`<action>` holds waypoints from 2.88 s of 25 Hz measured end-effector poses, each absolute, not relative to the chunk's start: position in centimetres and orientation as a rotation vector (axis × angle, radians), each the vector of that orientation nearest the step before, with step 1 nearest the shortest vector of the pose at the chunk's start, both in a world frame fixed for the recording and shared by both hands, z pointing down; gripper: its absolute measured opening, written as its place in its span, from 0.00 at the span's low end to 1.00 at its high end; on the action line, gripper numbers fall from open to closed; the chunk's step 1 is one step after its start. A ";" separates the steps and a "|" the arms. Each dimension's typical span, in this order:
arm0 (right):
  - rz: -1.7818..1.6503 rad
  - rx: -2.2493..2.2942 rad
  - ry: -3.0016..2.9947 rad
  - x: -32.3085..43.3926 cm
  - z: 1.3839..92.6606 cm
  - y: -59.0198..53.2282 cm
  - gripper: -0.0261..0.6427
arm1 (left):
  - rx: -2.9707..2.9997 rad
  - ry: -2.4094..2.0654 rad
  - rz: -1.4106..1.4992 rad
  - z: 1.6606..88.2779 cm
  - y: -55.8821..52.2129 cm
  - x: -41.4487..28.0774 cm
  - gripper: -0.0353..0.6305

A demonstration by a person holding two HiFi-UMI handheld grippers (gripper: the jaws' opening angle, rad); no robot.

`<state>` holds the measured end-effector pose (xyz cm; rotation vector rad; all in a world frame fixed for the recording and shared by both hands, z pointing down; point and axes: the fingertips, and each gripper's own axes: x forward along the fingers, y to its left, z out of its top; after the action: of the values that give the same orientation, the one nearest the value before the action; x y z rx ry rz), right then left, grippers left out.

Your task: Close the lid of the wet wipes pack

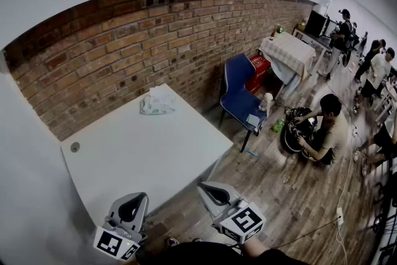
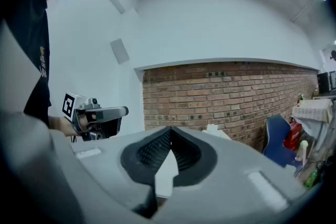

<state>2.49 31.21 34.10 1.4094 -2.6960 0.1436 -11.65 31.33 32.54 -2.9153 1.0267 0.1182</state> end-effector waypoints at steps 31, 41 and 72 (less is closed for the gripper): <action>0.131 1.413 -2.724 5.7 34.4 25.0 0.04 | -2.884 1.101 0.117 32.1 25.7 -10.2 0.06; 0.100 1.476 -2.710 2.2 34.0 18.6 0.04 | -2.879 1.030 0.121 31.0 19.6 -13.9 0.06; 0.113 1.384 -2.722 4.5 35.2 1.0 0.04 | -2.889 1.166 0.036 32.7 3.9 -12.8 0.06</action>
<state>4.48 0.96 35.16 1.3838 -2.7225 0.1128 -12.82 3.89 32.68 -2.8893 1.1663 0.0365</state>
